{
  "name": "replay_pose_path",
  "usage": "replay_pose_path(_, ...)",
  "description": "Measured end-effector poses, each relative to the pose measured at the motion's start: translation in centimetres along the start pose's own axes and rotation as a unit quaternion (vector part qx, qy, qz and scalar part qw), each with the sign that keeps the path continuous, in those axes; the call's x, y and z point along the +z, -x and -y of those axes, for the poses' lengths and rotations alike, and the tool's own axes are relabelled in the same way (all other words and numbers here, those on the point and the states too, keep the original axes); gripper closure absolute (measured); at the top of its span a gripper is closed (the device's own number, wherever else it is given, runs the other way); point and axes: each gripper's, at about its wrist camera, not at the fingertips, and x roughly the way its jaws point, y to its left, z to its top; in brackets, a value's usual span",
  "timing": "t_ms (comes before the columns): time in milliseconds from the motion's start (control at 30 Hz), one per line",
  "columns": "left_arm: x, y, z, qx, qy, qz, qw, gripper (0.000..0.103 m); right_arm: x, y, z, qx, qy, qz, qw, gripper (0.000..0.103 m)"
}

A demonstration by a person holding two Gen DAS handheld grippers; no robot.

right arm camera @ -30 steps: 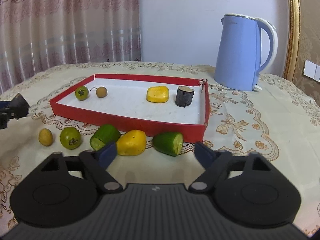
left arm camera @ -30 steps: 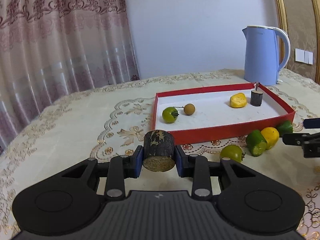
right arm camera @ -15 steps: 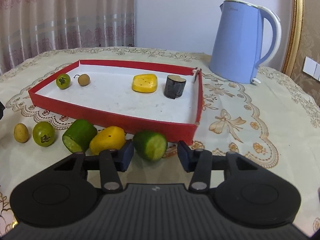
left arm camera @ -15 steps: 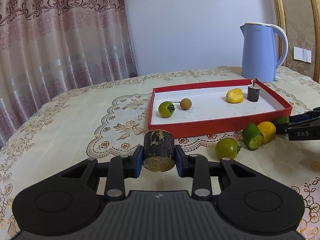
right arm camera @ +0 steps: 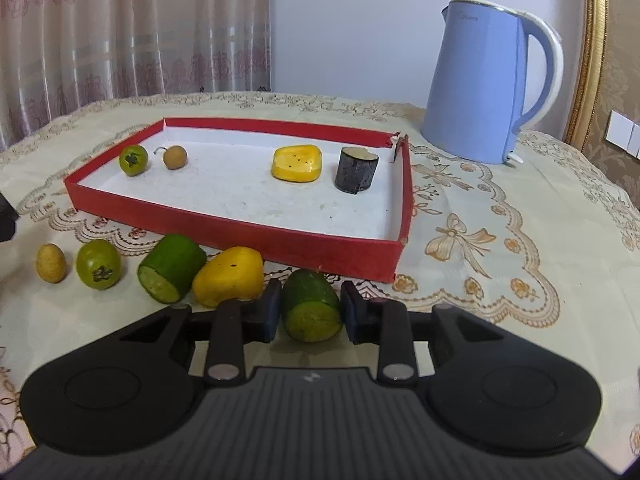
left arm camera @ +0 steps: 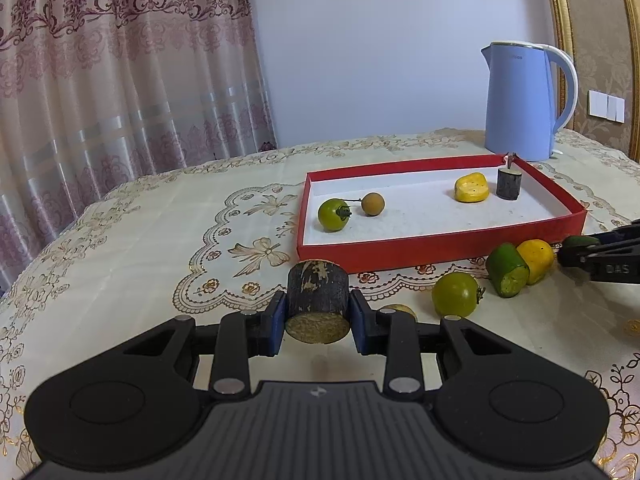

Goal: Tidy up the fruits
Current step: 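Grasp the green cucumber chunk with the right gripper while the left holds the eggplant, then carry the eggplant chunk into the tray and open the left gripper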

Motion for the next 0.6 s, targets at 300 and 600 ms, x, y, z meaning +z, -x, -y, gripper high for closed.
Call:
replay_pose_path(300,0.3,-0.3,0.0,0.014,0.004,-0.011,0.9998,0.071,0.1,2.3,0.1,0.007,-0.002,0.027,1.0,0.074)
replay_pose_path(600,1.9,-0.6,0.9,0.027,-0.012,-0.005,0.9996,0.071,0.0,3.1,0.2,0.018,-0.005,0.037,0.999,0.074)
